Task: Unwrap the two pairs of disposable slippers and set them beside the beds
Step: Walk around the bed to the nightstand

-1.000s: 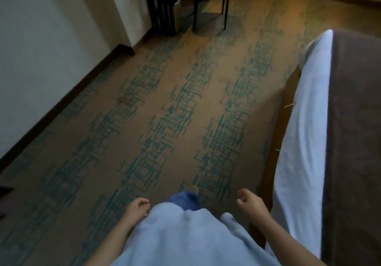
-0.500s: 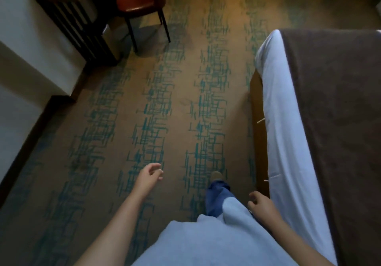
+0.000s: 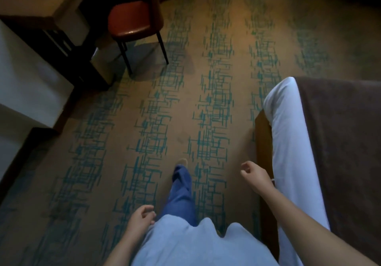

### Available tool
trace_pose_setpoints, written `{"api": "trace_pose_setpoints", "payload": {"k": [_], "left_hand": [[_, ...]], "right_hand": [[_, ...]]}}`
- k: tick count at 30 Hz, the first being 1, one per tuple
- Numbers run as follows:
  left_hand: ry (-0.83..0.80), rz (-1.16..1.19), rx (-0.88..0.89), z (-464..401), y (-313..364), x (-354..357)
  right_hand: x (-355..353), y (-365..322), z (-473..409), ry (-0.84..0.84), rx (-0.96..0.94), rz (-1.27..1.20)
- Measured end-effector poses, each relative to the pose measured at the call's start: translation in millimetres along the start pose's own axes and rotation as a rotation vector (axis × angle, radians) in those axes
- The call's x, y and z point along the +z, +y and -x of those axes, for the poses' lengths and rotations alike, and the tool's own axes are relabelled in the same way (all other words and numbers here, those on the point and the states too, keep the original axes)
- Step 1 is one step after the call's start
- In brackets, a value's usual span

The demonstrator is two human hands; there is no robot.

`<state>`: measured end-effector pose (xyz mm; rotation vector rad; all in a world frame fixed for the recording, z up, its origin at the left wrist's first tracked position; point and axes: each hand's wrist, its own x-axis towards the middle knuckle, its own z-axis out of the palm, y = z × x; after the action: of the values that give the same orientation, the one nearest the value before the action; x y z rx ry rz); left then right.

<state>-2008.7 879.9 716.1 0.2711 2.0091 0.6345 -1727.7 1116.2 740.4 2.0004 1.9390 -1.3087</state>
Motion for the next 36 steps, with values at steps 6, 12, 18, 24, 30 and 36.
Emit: {"api": "trace_pose_setpoints", "payload": {"k": [6,12,18,24,30,36], "left_hand": [[-0.051,-0.081,0.050,-112.8,132.5,-39.8],[-0.093,-0.196,0.173,-197.3,294.6,-61.3],[-0.159,-0.252,0.313,-267.9,447.6,-26.1],[-0.193,-0.346,0.303,-328.2,559.6,22.4],[-0.168,-0.499,0.238,-382.6,649.4,60.3],[-0.258,-0.637,0.234,-436.0,753.7,123.1]], "right_hand": [[-7.5,-76.4,-70.8,-0.036,0.117,-0.021],[-8.7,-123.9,-116.6,-0.053,0.242,-0.046],[-44.4,-146.5,-192.2,-0.056,0.376,-0.123],[-131.3,-166.7,-327.7,-0.055,0.421,-0.140],[-245.7,-203.6,-459.4,0.055,0.385,-0.211],[-334.7,-221.7,-546.0,0.147,0.432,-0.334]]}}
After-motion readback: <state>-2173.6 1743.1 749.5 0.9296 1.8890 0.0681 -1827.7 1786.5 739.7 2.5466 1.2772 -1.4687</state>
